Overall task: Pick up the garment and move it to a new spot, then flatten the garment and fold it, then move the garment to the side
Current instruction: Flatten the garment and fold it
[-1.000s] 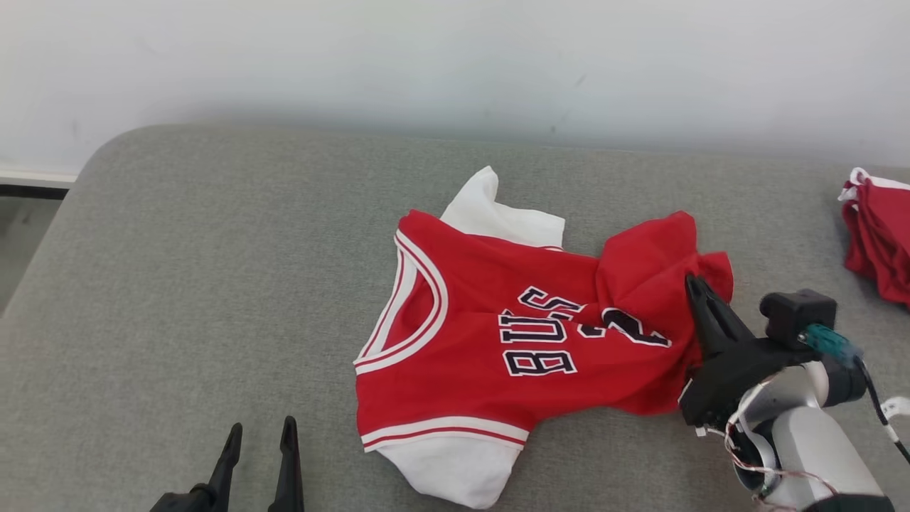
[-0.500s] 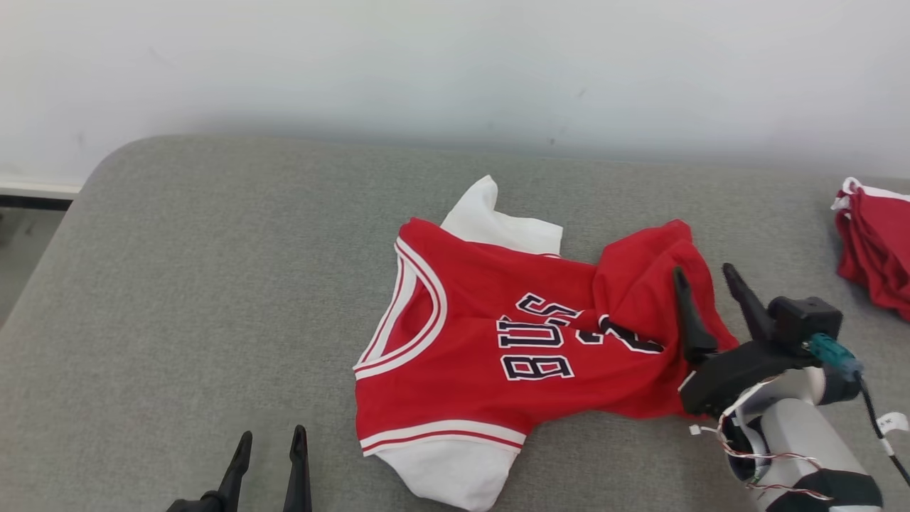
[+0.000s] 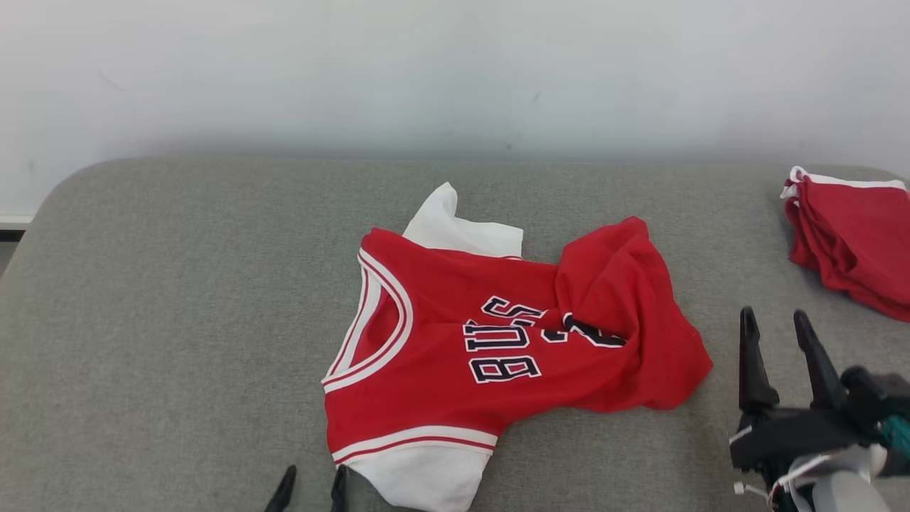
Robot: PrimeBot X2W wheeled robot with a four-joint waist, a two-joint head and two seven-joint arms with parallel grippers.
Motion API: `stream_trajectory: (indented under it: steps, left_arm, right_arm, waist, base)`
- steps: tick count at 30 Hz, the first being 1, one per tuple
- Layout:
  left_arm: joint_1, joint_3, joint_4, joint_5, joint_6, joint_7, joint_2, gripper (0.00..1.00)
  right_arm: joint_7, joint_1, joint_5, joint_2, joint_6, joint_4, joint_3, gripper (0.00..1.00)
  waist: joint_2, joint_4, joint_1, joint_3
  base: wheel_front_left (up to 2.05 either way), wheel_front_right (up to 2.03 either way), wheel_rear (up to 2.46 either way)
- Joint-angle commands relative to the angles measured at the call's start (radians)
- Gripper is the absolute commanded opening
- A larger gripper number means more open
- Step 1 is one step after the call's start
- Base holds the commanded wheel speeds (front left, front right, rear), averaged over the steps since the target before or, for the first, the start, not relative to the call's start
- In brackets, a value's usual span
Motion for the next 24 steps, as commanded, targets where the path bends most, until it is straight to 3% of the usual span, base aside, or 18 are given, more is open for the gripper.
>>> stream_trajectory:
  steps: [1,10,19,20,21,22,24]
  left_arm:
    - [0.013,-0.011,0.015,-0.011,-0.003,-0.003,0.000,1.00]
    - [-0.025,-0.060,0.109,-0.087,-0.008,-0.003,0.000,1.00]
    - [-0.092,-0.084,0.212,-0.117,-0.013,-0.003,0.000,1.00]
    - [-0.104,-0.087,0.224,-0.119,-0.013,-0.003,0.000,0.75]
    - [-0.117,-0.088,0.230,-0.121,-0.014,-0.003,0.000,0.19]
    - [-0.124,-0.089,0.231,-0.119,-0.014,-0.003,0.001,0.00]
    - [-0.129,-0.089,0.217,-0.122,-0.015,-0.003,0.001,0.00]
  right_arm:
    - [-0.004,0.032,-0.003,0.015,-0.003,-0.016,-0.015,1.00]
    - [-0.004,0.104,-0.012,0.077,-0.003,-0.041,-0.019,1.00]
    - [-0.004,0.093,-0.012,0.091,-0.003,-0.038,-0.008,1.00]
    - [-0.004,0.095,-0.013,0.090,-0.003,-0.039,-0.009,1.00]
    - [-0.004,0.098,-0.014,0.091,-0.003,-0.040,-0.011,1.00]
    - [-0.004,0.101,-0.016,0.091,-0.003,-0.042,-0.012,1.00]
    - [-0.004,0.108,-0.018,0.093,-0.003,-0.045,-0.018,1.00]
  waist:
    - [0.0000,-0.011,0.0000,-0.001]
    - [0.0000,-0.054,0.0000,0.008]
    - [0.0000,-0.092,0.0000,0.014]
    - [0.0000,-0.094,0.0000,0.013]
    - [0.0000,-0.094,0.0000,0.012]
    - [0.0000,-0.094,0.0000,0.012]
    - [0.0000,-0.089,0.0000,0.012]
  base:
    - [0.00,0.00,0.00]
    - [0.00,0.00,0.00]
    - [0.00,0.00,0.00]
    - [0.00,0.00,0.00]
    - [0.00,0.00,0.00]
    - [0.00,0.00,0.00]
    - [0.00,0.00,0.00]
